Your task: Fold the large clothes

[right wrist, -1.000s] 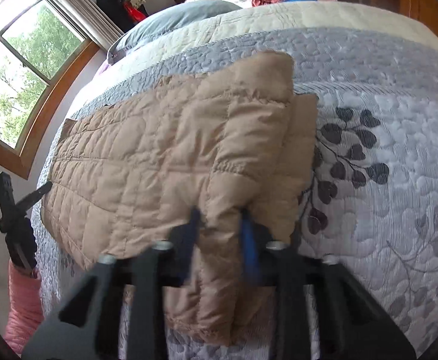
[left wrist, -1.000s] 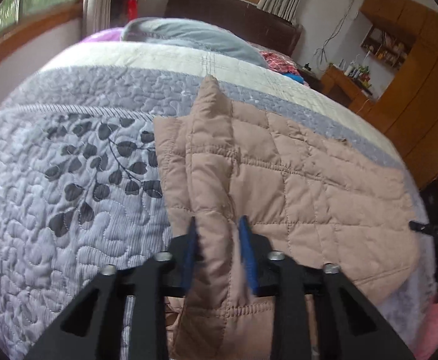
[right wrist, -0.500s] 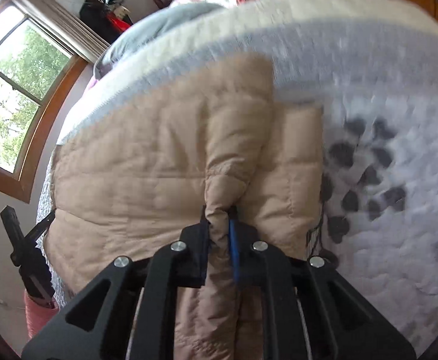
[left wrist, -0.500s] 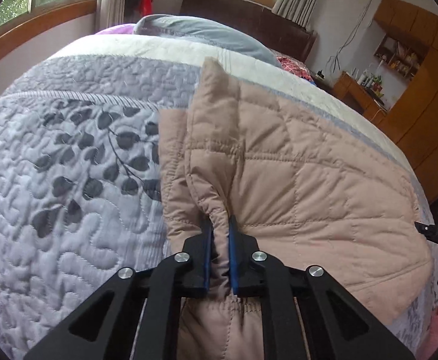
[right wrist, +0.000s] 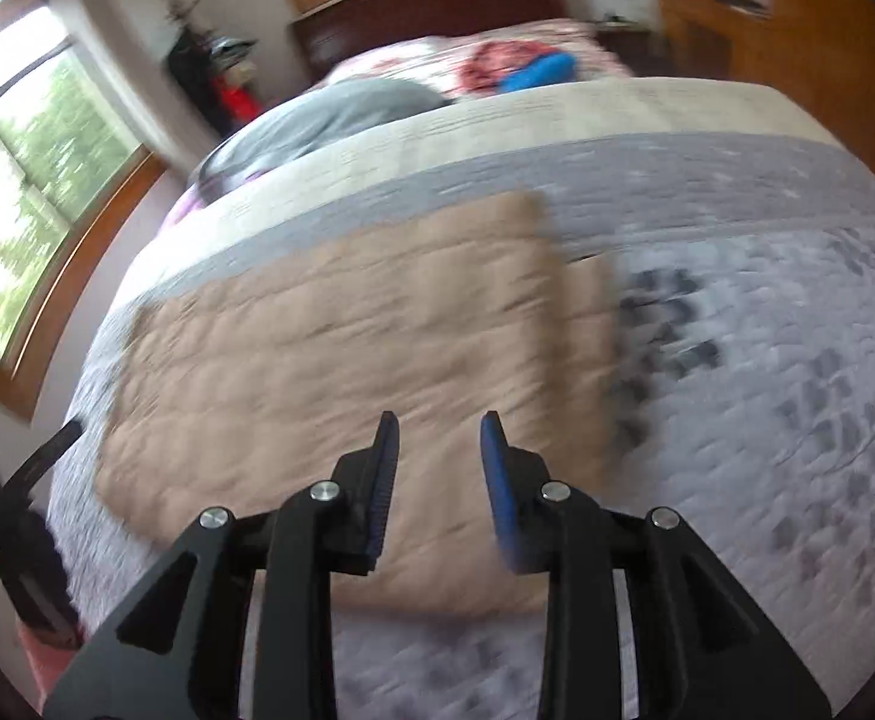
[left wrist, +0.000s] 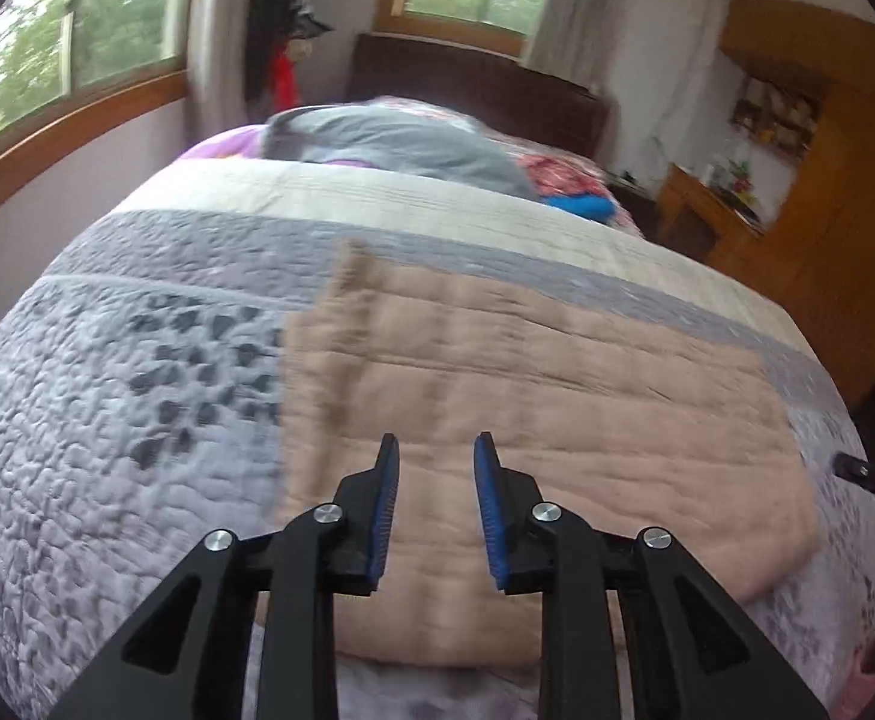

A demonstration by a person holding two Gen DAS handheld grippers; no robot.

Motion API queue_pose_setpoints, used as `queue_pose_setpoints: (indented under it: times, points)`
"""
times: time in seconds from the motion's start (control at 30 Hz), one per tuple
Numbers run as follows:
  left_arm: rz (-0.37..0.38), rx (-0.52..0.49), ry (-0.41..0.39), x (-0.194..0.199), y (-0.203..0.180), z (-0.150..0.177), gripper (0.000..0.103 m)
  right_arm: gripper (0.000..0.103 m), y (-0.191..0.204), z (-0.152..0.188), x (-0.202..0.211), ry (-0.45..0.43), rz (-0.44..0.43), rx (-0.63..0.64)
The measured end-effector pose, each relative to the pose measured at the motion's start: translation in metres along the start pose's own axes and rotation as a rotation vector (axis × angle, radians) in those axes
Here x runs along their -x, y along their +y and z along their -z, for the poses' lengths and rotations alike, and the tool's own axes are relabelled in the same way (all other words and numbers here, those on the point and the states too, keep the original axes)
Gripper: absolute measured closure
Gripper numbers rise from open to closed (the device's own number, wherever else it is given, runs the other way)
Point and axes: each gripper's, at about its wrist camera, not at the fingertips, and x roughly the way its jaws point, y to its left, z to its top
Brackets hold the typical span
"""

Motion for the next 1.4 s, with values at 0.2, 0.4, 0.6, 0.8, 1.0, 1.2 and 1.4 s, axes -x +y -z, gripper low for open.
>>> queue_pose_setpoints:
  times: [0.2, 0.4, 0.6, 0.8, 1.0, 1.2, 1.4]
  points:
    - [0.023, -0.101, 0.056, -0.017, -0.072, 0.021, 0.078, 0.075, 0.075, 0.022, -0.030, 0.074, 0.021, 0.122]
    - [0.005, -0.129, 0.150, -0.065, -0.074, 0.043, 0.078, 0.076, 0.084, 0.028, -0.070, 0.132, 0.037, 0.105]
    - [0.005, -0.185, 0.130, -0.083, -0.071, 0.065, 0.077, 0.076, 0.085, 0.044, -0.110, 0.159, 0.078, 0.095]
    - [0.025, -0.168, 0.115, -0.080, -0.067, 0.068, 0.078, 0.076, 0.096, 0.059, -0.112, 0.082, 0.139, 0.139]
    - [0.027, -0.158, 0.108, -0.076, -0.063, 0.070, 0.078, 0.076, 0.099, 0.063, -0.115, 0.060, 0.145, 0.143]
    - [0.041, -0.137, 0.090, -0.055, -0.058, 0.064, 0.077, 0.069, 0.089, 0.058, -0.095, 0.068, 0.070, 0.132]
    - [0.000, -0.202, 0.023, -0.023, -0.057, 0.054, 0.062, 0.049, 0.079, 0.047, -0.055, 0.017, 0.013, 0.156]
